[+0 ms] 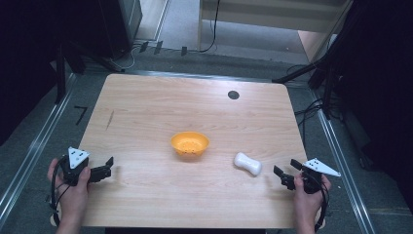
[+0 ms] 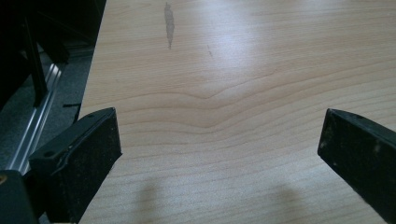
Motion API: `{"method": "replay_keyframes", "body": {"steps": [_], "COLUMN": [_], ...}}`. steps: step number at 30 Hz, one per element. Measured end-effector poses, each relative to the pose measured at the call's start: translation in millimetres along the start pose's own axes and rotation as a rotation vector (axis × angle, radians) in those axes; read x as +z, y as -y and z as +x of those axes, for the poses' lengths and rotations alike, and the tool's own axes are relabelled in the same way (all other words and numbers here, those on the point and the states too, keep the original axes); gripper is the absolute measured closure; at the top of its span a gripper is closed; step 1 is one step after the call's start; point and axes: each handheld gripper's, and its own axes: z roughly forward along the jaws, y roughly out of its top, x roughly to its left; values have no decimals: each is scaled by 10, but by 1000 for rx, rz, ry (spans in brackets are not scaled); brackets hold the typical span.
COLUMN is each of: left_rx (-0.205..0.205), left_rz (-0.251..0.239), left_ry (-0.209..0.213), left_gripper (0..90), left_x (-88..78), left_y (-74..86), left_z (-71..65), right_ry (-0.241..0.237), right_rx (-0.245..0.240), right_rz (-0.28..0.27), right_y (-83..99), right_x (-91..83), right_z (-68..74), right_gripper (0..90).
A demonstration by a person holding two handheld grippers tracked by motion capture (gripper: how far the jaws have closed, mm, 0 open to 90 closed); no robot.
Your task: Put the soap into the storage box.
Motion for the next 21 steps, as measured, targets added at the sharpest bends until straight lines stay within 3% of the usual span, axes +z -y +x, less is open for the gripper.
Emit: {"method": "replay_keyframes", "body": {"steps": [5, 11, 16, 19, 21], "left_rx": [-13, 33, 24, 3, -1], "left_rz": [-2, 17, 16, -14, -35], "left_ry": [14, 2, 1, 28, 50], "left_gripper": [0, 0, 0, 0, 0], "left_x": [4, -11, -12, -22, -24], "left_y": [-2, 10, 12, 9, 7], "left_z": [17, -23, -23, -20, -23], "right_ry": [-18, -65, -76, -120, -124], "right_rx": [-10, -34, -89, -99, -117], "right_rz": [14, 42, 78, 98, 125], "right_y": [8, 6, -16, -45, -64], "right_x": [-7, -36, -25, -30, -28], "right_z": [12, 18, 49, 92, 134], "right_gripper": [217, 235, 242, 228, 225]}}
